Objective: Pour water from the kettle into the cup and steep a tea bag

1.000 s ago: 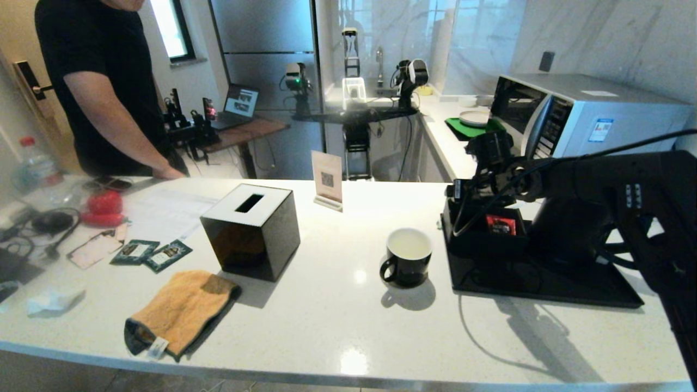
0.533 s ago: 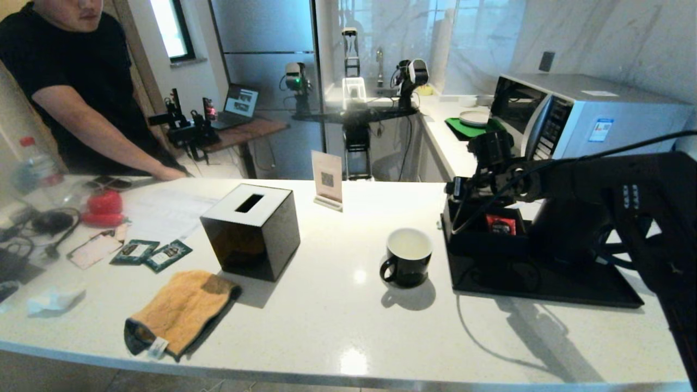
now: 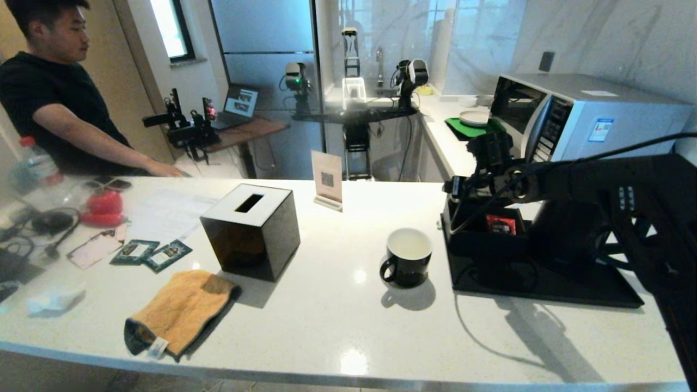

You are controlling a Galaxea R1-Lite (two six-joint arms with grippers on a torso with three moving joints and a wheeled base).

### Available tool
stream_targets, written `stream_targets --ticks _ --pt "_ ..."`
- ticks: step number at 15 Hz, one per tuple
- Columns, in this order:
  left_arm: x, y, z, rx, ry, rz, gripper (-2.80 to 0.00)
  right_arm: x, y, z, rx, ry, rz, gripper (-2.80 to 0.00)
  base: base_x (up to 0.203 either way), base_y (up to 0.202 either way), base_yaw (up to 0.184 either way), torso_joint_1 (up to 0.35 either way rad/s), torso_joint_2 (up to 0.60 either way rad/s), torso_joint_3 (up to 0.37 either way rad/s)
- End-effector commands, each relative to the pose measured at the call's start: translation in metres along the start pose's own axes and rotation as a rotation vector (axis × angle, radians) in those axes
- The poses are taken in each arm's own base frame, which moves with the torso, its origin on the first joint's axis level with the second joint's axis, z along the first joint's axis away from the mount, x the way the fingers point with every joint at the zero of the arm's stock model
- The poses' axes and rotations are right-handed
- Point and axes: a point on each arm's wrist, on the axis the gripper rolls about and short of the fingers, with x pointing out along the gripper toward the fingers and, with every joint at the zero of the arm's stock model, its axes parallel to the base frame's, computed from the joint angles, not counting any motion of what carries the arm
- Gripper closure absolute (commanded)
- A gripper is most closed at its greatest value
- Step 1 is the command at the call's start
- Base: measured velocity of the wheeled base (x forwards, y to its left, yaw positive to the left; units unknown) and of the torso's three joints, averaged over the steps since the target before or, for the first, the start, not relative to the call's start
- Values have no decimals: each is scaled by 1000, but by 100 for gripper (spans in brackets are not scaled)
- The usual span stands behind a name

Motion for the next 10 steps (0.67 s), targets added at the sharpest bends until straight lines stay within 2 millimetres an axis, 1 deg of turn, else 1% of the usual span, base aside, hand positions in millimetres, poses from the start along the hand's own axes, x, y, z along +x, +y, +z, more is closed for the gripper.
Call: stream_targets --ticks 1,10 --pt "0 0 0 1 1 0 0 2 1 -2 -2 5 0 -280 0 0 0 0 0 0" --pt "0 0 0 1 -1 0 0 3 4 -6 -10 18 -5 -280 0 0 0 0 0 0"
